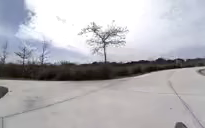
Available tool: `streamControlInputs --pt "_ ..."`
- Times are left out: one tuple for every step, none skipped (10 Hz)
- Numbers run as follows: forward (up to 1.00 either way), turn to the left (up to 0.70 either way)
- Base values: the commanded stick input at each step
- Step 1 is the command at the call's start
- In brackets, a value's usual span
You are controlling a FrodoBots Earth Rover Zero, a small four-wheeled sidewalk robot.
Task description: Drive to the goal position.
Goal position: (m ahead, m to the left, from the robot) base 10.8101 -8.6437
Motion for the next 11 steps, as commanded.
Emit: streamControlInputs --pt "1.0 0.0" --pt "1.0 0.0" --pt "1.0 -0.15" --pt "1.0 -0.4" --pt "1.0 -0.4" --pt "1.0 -0.4" --pt "1.0 -0.4" --pt "1.0 -0.4" --pt "1.0 -0.4" --pt "1.0 -0.4" --pt "1.0 -0.4"
